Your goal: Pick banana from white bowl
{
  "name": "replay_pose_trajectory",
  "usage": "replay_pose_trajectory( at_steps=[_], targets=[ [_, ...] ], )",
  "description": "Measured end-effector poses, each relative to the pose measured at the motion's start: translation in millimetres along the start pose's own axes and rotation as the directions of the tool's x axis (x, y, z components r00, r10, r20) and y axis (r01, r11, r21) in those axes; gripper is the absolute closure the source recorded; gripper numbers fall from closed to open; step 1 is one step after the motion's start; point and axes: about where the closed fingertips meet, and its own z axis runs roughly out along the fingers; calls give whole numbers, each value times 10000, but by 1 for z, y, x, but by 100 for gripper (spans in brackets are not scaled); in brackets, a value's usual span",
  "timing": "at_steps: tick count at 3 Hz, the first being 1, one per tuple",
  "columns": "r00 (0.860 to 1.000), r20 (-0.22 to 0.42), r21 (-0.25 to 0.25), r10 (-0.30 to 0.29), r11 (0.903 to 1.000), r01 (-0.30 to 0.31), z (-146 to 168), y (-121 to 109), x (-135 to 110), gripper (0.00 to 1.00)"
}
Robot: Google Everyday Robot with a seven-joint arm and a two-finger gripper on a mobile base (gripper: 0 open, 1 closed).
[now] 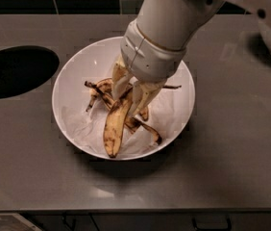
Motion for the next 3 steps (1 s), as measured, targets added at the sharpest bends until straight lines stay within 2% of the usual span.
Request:
replay_pose_trajectory(
  at_steps=[1,2,3],
  targets=[
    [9981,-617,440,24,9990,3,-34,6,-6,100],
    [9980,-626,454,18,9990,11,-34,6,-7,100],
    [9939,-1072,1126,-258,9929,379,-63,-6,-11,100]
  ],
)
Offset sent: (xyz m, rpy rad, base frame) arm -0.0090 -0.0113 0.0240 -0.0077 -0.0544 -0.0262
